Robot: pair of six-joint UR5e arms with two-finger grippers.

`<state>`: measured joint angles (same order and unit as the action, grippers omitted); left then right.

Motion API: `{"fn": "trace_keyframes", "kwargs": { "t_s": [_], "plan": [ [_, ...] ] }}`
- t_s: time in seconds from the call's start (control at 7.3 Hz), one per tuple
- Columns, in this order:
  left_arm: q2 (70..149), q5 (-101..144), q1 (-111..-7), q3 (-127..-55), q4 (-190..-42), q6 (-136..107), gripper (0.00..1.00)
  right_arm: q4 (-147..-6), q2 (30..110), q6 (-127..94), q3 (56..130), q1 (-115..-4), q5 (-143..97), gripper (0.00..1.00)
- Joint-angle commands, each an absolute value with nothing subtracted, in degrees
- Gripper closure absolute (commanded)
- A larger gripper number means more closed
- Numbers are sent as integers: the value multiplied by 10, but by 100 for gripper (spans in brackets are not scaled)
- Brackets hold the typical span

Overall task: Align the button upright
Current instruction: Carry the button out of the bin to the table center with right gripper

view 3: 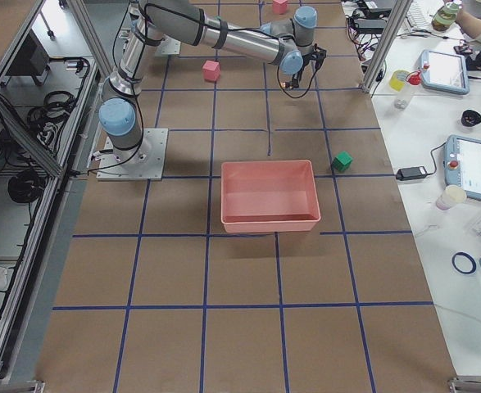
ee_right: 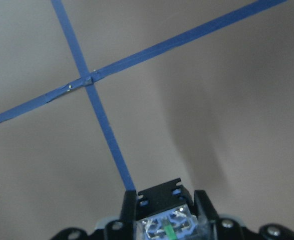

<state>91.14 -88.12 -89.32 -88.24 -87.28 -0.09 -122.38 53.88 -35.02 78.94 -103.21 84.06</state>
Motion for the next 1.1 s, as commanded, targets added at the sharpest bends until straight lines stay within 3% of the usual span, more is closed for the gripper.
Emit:
{"fn": "trace_keyframes", "kwargs": {
  "t_s": [0.0, 0.96],
  "plan": [
    [911, -882, -893, -882, -873, -1, 0, -1234, 513, -372, 760, -1049, 830, 100],
    [911, -882, -893, -882, -873, -1, 0, -1244, 489, -330, 759, -1085, 813, 100]
  ]
}}
